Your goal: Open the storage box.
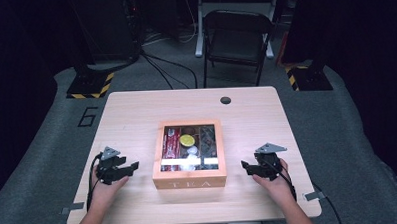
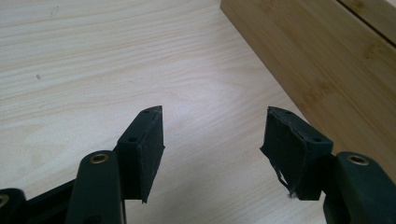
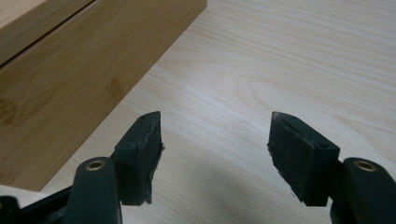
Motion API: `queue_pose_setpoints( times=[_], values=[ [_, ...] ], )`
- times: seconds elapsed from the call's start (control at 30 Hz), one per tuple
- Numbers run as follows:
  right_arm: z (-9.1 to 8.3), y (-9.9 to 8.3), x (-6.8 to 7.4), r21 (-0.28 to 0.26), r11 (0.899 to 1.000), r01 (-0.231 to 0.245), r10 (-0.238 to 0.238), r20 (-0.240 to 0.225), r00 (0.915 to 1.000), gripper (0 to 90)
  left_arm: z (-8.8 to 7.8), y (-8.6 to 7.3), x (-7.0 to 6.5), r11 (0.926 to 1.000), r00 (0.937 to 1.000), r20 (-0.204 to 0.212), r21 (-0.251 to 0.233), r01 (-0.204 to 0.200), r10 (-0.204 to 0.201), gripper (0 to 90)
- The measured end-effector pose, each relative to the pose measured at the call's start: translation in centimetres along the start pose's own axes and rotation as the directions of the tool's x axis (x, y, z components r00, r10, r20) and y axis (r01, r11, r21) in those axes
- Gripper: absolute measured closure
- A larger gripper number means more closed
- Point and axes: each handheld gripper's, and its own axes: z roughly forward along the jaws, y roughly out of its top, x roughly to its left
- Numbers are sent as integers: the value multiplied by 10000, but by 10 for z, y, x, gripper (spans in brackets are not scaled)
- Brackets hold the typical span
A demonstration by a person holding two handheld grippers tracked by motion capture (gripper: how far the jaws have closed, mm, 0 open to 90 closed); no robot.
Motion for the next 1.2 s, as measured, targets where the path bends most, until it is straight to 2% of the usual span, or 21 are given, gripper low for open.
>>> queue_pose_setpoints(
  times=[0.13,0.27,0.4,0.53,0.67,0.77,0.87,1.0,1.1,1.2],
  values=[
    [-2,1,4,107,9992,388,-388,-63,9992,359,-3,1,-2,10000,10000,63,-77,-21,22,377],
    [-4,4,8,-13,9985,544,-544,-27,9985,355,-7,2,-6,9999,9999,117,-71,-85,85,377],
    [-7,5,11,-171,9988,467,-467,-12,9989,356,-10,3,-12,9994,9996,104,-229,-245,247,378],
    [-11,7,12,-259,9982,538,-539,-22,9985,356,-14,5,-16,9993,9991,275,-199,-310,315,378],
    [-14,9,13,-261,9981,553,-561,-290,9980,376,-18,7,-19,9995,9995,213,-252,-209,214,379],
    [-16,10,13,-350,9965,755,-767,-331,9965,389,-23,10,-21,9995,9993,315,-281,-174,183,380],
    [-22,15,15,-493,9974,531,-559,-579,9968,396,-26,14,-24,9988,9987,443,-419,-243,262,391],
    [-27,21,20,-507,9973,527,-566,-781,9953,422,-27,19,-29,9987,9974,554,-242,-454,467,411],
    [-33,27,25,-606,9953,750,-812,-1062,9910,427,-30,24,-33,9979,9962,610,-220,-609,622,415],
    [-38,34,29,-580,9955,754,-834,-1511,9850,412,-33,31,-38,9970,9941,769,-190,-746,758,410]
  ],
)
